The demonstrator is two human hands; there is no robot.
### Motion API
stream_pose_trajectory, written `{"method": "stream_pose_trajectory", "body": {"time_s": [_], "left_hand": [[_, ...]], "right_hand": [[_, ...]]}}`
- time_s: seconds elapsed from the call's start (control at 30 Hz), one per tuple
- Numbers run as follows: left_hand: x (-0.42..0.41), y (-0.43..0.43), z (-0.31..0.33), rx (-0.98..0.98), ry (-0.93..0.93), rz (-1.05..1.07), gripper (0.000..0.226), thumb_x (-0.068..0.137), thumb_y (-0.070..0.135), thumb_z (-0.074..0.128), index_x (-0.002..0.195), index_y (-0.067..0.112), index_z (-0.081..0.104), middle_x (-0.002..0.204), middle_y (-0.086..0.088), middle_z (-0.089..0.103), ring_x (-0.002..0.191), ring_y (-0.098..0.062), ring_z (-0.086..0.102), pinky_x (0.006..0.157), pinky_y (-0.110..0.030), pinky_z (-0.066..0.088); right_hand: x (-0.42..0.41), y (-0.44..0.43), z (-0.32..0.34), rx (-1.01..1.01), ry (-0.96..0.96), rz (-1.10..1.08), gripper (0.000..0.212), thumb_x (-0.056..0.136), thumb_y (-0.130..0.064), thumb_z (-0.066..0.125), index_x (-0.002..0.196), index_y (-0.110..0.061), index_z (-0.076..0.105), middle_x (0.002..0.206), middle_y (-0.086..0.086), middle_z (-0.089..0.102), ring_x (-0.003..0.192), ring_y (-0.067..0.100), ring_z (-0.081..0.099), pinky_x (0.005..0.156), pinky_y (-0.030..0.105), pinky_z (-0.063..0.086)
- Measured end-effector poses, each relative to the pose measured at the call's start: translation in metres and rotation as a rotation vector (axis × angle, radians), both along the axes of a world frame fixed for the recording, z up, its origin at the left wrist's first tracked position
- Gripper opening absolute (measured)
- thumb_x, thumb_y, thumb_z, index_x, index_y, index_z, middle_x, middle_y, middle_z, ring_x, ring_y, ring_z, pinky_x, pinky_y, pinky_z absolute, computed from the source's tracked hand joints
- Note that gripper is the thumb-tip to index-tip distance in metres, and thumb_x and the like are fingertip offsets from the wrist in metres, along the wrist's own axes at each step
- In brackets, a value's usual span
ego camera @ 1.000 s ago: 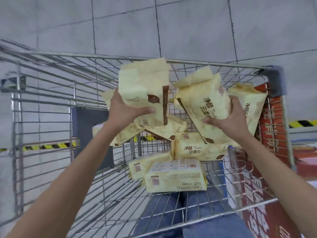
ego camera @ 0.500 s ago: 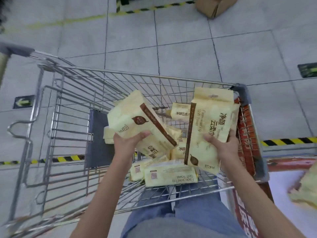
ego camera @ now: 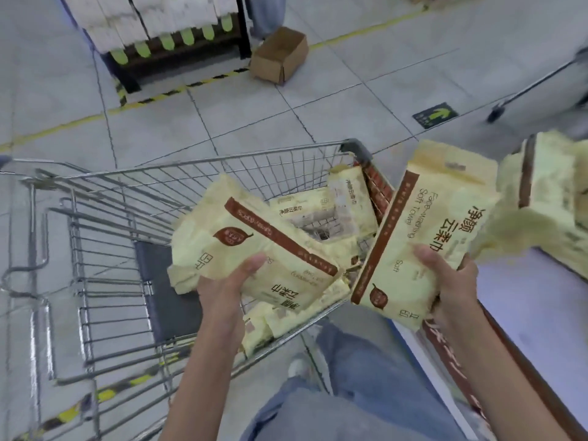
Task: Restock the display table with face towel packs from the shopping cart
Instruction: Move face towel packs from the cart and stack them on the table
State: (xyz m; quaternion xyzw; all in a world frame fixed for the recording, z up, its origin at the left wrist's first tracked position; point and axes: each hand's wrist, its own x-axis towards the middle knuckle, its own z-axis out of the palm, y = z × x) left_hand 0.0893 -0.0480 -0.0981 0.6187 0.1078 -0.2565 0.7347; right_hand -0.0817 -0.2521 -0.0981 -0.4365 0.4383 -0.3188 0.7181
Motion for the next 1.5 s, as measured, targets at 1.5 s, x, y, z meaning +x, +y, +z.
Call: {"method": "stream_pose_trajectory", "body": {"time_s": [1.5], "left_hand": [[-0.369, -0.247, 0.023, -0.041, -0.093, -0.944, 0.064, 0.054, 0.015, 0.078, 0.115, 0.021, 0.059, 0.108, 0.002, 0.07, 0.1, -0.02, 0.065, 0.078, -0.039, 0.053]], "right_hand": [[-0.437, -0.207, 0.108, -0.862, 1.331, 0.164, 0.112, 0.056, -0.052, 0.084, 0.144, -0.012, 0.027, 0.143, 0.007, 0.042, 0.13, 0.027, 0.039, 0.109, 0.043, 0.026]]}}
